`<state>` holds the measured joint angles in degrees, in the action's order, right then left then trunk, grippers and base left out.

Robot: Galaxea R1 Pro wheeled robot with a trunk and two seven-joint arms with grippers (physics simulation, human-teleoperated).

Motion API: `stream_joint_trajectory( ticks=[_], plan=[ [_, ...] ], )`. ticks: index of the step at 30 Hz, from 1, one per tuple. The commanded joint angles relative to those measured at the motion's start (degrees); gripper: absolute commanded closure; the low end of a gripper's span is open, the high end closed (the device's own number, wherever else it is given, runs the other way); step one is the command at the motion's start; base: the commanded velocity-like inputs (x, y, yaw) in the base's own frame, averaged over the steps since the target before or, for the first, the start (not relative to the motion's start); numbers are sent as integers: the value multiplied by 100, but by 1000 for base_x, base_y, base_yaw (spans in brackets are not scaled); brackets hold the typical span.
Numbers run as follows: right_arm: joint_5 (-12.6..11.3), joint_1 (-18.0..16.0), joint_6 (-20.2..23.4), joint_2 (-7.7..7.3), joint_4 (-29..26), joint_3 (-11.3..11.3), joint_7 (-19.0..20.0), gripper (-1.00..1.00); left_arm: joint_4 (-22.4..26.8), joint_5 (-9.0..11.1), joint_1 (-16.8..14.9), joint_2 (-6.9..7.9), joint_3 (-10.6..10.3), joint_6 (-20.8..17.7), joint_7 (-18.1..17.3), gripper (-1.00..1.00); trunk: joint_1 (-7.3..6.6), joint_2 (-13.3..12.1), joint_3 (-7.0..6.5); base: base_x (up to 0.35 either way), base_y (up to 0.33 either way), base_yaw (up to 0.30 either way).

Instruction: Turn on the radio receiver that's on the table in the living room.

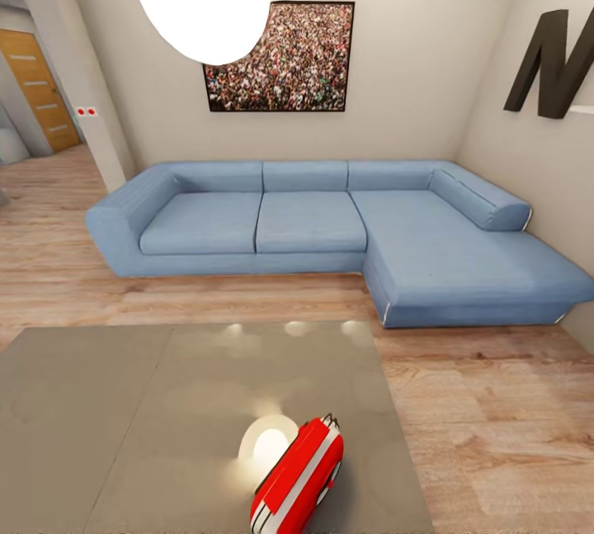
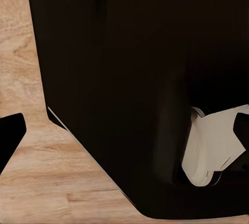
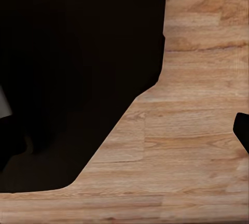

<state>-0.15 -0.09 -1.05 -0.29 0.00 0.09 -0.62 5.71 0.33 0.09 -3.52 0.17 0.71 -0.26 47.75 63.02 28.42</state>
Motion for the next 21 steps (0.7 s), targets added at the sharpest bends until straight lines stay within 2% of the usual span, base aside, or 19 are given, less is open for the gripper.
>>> stream_joint_trajectory(
  ticks=[1,21],
  plan=[
    [1,0,0,1,0,0,0,-100,0,1,0,0,0,0,0,-100,0,0,10,0,0,0],
    [6,0,0,1,0,0,1,-100,0,2,0,0,0,-1,0,-100,0,0,197,0,0,0]
  ],
)
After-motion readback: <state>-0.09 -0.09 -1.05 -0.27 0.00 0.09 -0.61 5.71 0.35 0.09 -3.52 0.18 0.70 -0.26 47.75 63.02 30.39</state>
